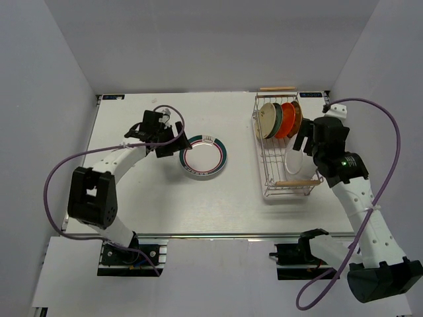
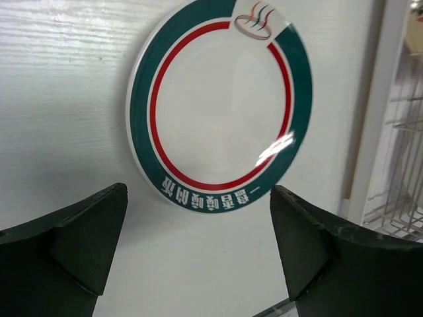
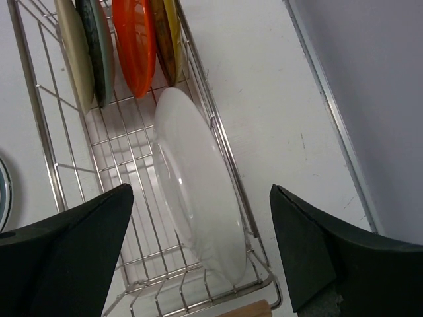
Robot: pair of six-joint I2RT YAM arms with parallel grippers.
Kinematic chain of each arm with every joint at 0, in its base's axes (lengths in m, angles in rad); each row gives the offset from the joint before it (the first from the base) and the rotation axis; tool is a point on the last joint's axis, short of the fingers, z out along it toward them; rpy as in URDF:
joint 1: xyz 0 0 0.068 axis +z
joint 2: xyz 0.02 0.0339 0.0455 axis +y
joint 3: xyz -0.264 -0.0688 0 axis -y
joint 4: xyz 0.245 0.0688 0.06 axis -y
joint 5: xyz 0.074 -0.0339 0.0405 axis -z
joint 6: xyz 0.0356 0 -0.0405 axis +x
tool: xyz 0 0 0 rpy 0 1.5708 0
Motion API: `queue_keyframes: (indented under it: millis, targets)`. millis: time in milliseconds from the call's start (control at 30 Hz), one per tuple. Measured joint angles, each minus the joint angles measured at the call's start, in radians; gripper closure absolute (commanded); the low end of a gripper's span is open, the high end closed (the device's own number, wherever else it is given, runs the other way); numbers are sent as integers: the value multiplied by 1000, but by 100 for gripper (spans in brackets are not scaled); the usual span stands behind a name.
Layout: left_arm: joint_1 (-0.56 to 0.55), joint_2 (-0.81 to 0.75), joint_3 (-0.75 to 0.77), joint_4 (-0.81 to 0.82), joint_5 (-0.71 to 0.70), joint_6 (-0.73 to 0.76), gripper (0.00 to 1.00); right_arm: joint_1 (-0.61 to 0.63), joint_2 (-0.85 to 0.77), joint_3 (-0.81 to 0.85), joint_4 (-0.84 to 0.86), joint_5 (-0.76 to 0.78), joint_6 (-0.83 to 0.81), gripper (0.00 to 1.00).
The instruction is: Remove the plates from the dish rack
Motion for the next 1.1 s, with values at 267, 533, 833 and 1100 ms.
queue_keyframes:
  millis: [267, 533, 833, 1100]
  targets:
    - [0, -180, -41, -24, -29, -15, 2, -119, 128, 65, -2, -149, -47, 11]
    - [0, -291, -73, -54, -42, -40, 2, -192, 143, 64, -8, -377, -64, 11]
    - [0, -320, -73, -57, -42, -47, 2, -256, 140, 10, -7, -558, -66, 14]
    - [0, -277, -73, -56, -41, -47, 2, -321, 131, 3, 6, -697, -79, 28]
